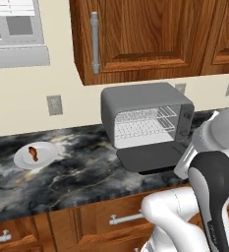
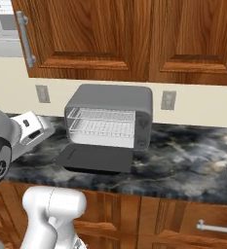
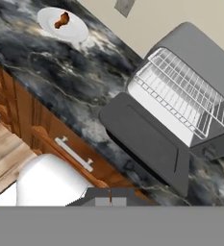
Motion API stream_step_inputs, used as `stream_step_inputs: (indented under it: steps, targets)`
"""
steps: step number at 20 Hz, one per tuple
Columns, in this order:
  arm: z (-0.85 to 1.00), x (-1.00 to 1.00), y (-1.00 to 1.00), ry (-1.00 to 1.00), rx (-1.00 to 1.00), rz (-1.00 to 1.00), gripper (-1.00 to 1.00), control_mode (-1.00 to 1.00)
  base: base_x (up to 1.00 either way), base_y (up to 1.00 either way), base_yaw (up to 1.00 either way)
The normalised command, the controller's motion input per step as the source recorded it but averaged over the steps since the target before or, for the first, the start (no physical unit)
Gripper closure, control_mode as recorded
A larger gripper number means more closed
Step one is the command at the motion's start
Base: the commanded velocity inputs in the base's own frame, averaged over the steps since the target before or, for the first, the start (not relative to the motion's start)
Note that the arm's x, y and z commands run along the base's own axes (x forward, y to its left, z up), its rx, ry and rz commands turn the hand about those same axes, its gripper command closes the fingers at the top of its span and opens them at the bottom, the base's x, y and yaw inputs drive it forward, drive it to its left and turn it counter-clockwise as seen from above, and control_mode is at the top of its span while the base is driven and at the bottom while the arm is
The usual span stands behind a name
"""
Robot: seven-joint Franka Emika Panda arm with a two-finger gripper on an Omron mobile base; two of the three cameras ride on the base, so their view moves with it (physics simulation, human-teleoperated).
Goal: Open the toaster oven door. Place the bread on the top rack in the toaster oven and place the chicken drumstick on the bottom rack.
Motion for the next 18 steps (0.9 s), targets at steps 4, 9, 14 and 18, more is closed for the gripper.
stream_step_inputs:
  steps: [4,9,14,18]
  targets:
    - [0.00,0.00,0.00,0.00,0.00,0.00,1.00,1.00,0.00,0.41,0.00]
    - [0.00,0.00,0.00,0.00,0.00,0.00,1.00,1.00,0.04,0.37,0.00]
    - [0.00,0.00,0.00,0.00,0.00,0.00,1.00,1.00,0.07,0.30,0.00]
    - [0.00,0.00,0.00,0.00,0.00,0.00,1.00,1.00,0.17,0.29,0.00]
